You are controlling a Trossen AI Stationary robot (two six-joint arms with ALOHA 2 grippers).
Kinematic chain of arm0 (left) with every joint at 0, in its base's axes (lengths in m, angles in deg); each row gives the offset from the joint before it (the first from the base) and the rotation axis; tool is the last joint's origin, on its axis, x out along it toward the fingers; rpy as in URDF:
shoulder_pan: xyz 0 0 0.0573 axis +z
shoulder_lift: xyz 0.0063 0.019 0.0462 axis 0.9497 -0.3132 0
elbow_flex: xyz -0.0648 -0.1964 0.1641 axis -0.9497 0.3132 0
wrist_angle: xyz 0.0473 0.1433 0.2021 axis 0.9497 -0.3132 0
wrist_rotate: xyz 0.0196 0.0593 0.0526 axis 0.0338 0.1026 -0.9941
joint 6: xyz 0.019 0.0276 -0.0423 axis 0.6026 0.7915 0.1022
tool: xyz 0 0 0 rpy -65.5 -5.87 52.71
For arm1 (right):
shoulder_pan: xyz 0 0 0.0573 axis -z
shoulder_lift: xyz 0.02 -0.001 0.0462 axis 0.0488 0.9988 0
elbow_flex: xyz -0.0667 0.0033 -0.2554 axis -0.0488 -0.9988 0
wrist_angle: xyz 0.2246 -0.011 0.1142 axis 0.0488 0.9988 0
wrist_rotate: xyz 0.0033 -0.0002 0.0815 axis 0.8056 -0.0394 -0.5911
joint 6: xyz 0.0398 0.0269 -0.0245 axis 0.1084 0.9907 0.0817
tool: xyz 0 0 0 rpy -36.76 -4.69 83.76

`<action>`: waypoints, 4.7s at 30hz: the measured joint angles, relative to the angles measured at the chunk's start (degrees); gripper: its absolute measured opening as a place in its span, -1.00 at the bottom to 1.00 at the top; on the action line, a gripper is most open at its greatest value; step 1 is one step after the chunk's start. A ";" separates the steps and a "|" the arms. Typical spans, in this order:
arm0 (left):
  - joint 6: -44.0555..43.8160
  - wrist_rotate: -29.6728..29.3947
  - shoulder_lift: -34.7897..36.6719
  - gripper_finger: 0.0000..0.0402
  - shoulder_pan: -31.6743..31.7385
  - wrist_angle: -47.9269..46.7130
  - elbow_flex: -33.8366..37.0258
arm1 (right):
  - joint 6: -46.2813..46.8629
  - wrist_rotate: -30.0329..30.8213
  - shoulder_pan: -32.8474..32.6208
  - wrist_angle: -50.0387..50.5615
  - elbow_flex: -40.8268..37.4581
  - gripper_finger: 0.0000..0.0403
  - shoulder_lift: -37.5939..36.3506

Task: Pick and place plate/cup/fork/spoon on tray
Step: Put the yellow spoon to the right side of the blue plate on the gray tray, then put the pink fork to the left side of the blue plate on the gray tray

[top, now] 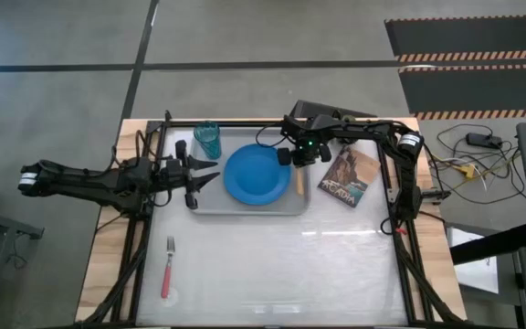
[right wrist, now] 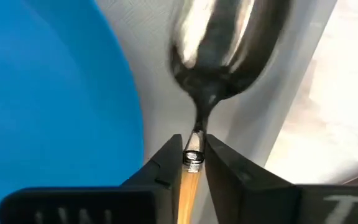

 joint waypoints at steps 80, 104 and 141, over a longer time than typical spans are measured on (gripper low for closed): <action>-129.39 23.93 -45.90 -0.47 -44.69 -65.95 -15.57 | -60.16 16.06 -34.38 -68.90 -47.82 -0.71 -45.83; -129.39 20.70 -44.56 -0.99 -44.81 -65.80 -15.39 | -56.87 16.06 -34.38 -67.61 -47.87 -0.72 -45.86; -129.38 20.55 -42.92 -0.69 -44.96 -66.06 -13.70 | -55.76 16.06 -34.38 -67.16 -47.87 -0.72 -45.86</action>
